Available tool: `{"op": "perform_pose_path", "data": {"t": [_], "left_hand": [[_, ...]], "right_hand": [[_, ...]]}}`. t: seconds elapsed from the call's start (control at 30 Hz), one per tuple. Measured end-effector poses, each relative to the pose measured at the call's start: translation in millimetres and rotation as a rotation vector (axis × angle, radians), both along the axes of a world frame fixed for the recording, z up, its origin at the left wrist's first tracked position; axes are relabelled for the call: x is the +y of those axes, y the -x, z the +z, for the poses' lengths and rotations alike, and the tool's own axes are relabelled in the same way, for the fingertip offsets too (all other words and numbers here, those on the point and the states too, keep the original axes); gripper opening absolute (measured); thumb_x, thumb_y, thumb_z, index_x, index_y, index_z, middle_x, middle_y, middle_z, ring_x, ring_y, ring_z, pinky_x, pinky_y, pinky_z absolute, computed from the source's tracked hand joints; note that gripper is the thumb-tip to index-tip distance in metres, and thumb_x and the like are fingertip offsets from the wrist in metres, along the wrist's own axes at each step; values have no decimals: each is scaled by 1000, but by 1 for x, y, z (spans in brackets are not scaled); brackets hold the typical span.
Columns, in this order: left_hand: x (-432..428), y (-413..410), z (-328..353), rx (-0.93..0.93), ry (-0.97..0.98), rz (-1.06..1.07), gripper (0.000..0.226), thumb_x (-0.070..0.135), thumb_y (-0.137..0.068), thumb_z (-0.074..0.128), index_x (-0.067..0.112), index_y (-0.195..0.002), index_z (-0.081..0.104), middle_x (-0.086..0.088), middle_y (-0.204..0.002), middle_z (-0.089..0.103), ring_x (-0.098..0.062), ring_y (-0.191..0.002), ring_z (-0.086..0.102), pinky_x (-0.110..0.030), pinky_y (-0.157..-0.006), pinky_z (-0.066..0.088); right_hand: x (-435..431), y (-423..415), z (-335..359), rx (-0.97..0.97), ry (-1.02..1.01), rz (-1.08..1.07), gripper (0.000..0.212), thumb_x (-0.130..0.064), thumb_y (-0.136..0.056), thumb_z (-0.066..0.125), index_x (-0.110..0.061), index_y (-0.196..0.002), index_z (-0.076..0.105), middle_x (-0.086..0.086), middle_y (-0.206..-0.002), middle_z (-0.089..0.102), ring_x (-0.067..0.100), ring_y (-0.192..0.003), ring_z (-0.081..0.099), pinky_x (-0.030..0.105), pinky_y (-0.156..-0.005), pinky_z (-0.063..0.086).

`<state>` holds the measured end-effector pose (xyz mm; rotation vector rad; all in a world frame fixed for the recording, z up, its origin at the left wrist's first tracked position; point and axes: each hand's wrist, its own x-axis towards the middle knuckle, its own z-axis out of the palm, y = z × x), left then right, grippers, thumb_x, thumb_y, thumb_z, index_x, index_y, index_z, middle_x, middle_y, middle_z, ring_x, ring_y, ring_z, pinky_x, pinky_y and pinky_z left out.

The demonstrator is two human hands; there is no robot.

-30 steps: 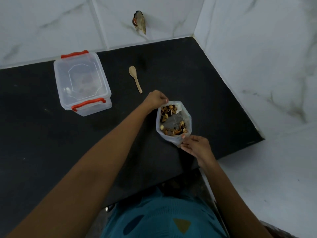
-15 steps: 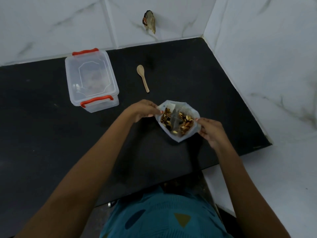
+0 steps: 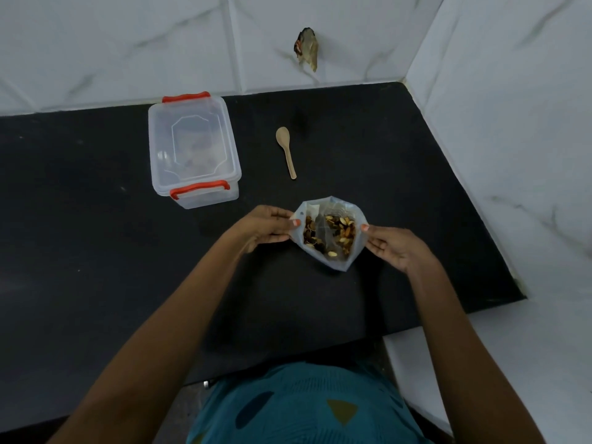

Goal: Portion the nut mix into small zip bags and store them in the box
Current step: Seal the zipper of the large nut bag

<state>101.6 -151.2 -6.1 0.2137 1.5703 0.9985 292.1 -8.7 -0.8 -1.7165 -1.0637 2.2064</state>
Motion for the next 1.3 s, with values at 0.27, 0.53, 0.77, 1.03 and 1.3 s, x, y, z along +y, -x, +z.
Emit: {"op": "perform_pose_path", "data": {"t": [0.27, 0.53, 0.77, 1.03, 1.3], "left_hand": [[-3, -2, -2, 230, -95, 4, 15, 6, -85, 59, 17, -94, 52, -4, -97, 59, -12, -82, 62, -21, -62, 53], [-10, 1, 2, 963, -102, -53, 14, 7, -84, 61, 16, -90, 51, -1, -110, 48, -10, -92, 51, -25, -78, 46], [-15, -1, -6, 894, -118, 77, 21, 4, -92, 45, 17, -97, 61, -2, -109, 59, -8, -95, 55, -28, -84, 49], [-11, 0, -4, 712, -88, 42, 24, 3, -93, 43, 16, -102, 60, 0, -110, 54, -7, -96, 52, -14, -70, 43], [-14, 8, 2, 516, -71, 28, 20, 8, -92, 49, 18, -105, 61, -1, -108, 57, -13, -99, 56, -26, -84, 48]], "right_hand": [[0, 9, 2, -183, -293, 191, 11, -10, -83, 66, -10, -91, 59, 5, -93, 64, 10, -80, 62, 19, -57, 49], [2, 12, 2, -350, -869, 394, 17, -8, -81, 65, -18, -87, 54, -2, -106, 47, 9, -88, 53, 25, -68, 50], [8, 13, -1, -303, -1062, 528, 28, -1, -80, 62, -26, -76, 51, -5, -96, 49, 6, -72, 49, 28, -73, 43], [9, 11, 0, -204, -863, 507, 30, 10, -82, 50, -13, -96, 64, 0, -104, 56, 7, -87, 52, 9, -67, 40], [9, 13, 5, -137, -779, 514, 22, -2, -84, 57, -15, -100, 66, 0, -103, 61, 9, -93, 56, 11, -67, 43]]}}
